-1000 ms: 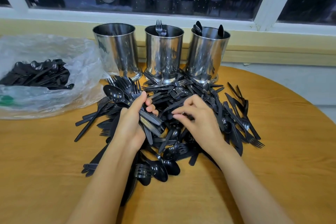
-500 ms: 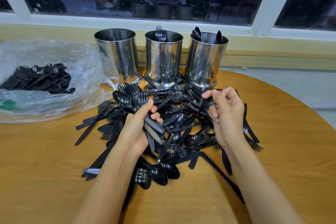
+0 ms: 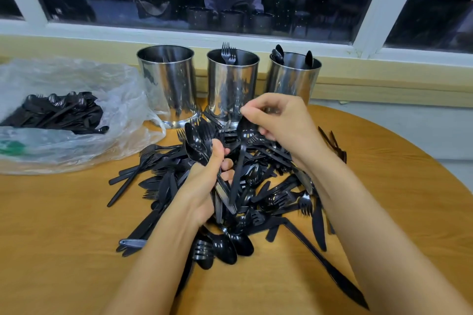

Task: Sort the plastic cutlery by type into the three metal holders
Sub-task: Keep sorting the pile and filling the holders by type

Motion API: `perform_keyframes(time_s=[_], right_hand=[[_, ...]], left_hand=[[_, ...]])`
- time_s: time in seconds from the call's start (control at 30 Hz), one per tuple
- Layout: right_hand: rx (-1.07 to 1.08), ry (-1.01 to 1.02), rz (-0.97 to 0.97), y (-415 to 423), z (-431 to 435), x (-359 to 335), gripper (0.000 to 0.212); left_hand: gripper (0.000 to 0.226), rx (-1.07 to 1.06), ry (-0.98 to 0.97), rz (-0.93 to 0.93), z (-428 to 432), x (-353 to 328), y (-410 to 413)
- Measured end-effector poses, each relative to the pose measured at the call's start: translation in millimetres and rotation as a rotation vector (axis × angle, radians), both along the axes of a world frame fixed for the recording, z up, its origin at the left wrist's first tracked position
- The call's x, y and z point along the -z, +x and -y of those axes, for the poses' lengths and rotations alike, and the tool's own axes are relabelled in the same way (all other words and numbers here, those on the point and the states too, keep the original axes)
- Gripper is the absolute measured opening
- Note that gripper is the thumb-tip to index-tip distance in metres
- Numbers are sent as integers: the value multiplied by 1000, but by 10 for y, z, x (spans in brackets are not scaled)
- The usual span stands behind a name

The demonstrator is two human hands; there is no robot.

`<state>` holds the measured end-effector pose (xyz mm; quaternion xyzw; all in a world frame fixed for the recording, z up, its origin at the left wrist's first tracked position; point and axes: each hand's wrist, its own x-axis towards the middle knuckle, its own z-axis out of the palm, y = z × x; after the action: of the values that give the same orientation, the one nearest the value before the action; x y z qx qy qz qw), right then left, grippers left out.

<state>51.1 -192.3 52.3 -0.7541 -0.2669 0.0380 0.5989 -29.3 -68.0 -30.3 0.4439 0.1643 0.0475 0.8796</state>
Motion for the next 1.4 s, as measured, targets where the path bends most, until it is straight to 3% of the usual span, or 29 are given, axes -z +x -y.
perform_keyframes(time_s=[0.13,0.23,0.3,0.43,0.53,0.73,0.93,1.07,1.2,1.3,1.4], right_hand=[[-30,-96,134,35,-269,64,7],[-21,-151,263,-1,-394,141,7],[-35,-108,259,-25,-367,194,5],[27,-49,120,-87,7,329,18],[95,-271,80,-206,430,491,8],[135,-757,14,-602,961,740,6],[252,-1027,259,-1031,923,952,25],[312,-1009,219,-1018,882,979,31],[211,-967,188,-951,869,875,29],[212,-844,336,-963,908,640,35],[319,-599,469,-997,953,376,25]], left_hand=[[65,39,40,61,22,6,-11],[34,126,38,115,14,8,-30],[19,126,60,119,6,9,-27],[26,36,-1,68,-44,15,-12],[27,-27,-55,41,-77,-3,-11],[18,-70,-126,50,10,-130,-108],[22,-71,-127,46,229,-213,-501],[23,-83,-130,39,304,-235,-769],[22,-87,-159,27,318,-240,-968],[24,-72,-199,20,354,-226,-1082],[29,-23,-203,-15,421,-215,-1166]])
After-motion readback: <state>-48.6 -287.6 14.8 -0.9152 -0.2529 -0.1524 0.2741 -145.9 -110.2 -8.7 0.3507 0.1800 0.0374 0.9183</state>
